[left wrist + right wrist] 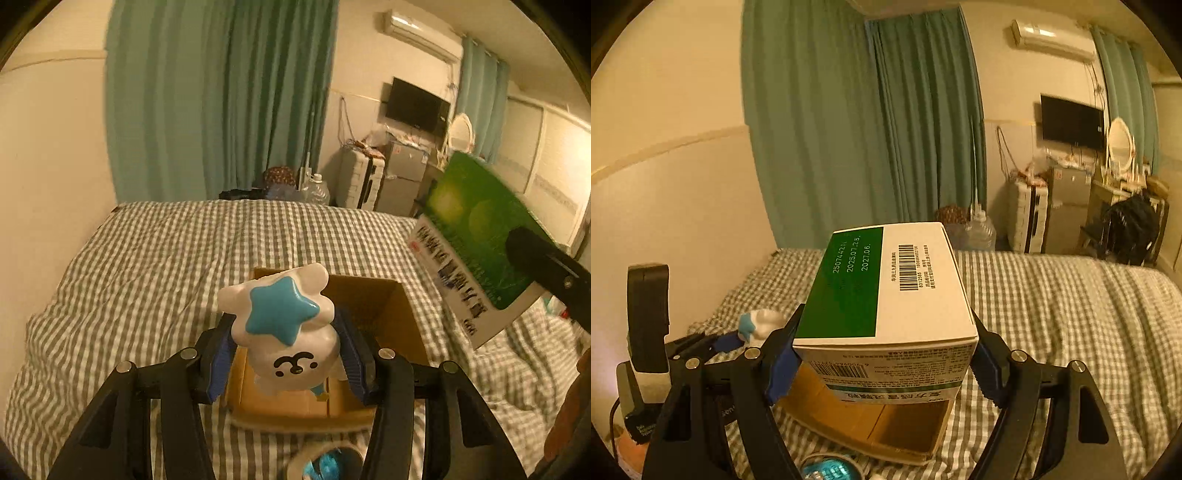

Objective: Organize objects
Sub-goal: 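Drop the plush toy and medicine box into the cardboard box with both grippers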

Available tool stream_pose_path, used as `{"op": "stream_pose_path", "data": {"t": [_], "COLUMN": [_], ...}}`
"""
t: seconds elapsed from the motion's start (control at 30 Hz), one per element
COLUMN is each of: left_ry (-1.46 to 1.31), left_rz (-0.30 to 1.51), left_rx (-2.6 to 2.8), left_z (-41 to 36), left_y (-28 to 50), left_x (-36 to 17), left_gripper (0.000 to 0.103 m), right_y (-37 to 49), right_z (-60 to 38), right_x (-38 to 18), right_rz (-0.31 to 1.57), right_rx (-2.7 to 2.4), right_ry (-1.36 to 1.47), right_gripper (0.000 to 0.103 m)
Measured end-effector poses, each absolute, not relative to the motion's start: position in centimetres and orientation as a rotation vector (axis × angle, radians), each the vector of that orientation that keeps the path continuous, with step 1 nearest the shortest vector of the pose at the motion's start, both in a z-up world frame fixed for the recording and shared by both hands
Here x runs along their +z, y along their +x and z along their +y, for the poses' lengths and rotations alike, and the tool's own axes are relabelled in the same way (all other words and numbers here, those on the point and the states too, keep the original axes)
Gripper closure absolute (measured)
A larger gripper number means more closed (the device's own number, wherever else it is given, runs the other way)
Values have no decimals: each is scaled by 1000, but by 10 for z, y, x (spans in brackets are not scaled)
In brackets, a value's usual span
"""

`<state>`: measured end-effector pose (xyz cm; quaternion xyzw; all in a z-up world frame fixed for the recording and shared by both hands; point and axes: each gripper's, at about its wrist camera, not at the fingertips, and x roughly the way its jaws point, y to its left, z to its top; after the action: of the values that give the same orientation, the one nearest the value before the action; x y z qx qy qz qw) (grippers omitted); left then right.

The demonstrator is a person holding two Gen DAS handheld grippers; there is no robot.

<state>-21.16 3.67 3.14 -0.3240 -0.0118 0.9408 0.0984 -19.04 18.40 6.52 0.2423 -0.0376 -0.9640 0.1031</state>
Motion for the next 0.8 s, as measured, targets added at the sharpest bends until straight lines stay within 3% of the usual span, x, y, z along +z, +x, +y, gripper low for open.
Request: {"op": "stream_pose_path", "data": {"t": [0.23, 0.53, 0.67, 0.8], "left_ry": [-1027, -1085, -1061, -1027], "left_rz": [164, 178, 156, 138], "left_rx": [2703, 2671, 2706, 2736], "left_z": [66, 71, 64, 52], "left_y": [-251, -258, -244, -219], "left_x": [-33, -65, -54, -29], "left_gripper": [51, 48, 15, 13], "right_y": [-235, -247, -229, -200], "right_z": [193, 194, 193, 195], "right_x": [-5, -23, -8, 25], "right_rz": [-141, -205, -152, -152], "right_rx": [-2794, -2758, -2810, -2847], "right_ry": [869, 884, 854, 820], "right_gripper": [25, 22, 11, 11]}}
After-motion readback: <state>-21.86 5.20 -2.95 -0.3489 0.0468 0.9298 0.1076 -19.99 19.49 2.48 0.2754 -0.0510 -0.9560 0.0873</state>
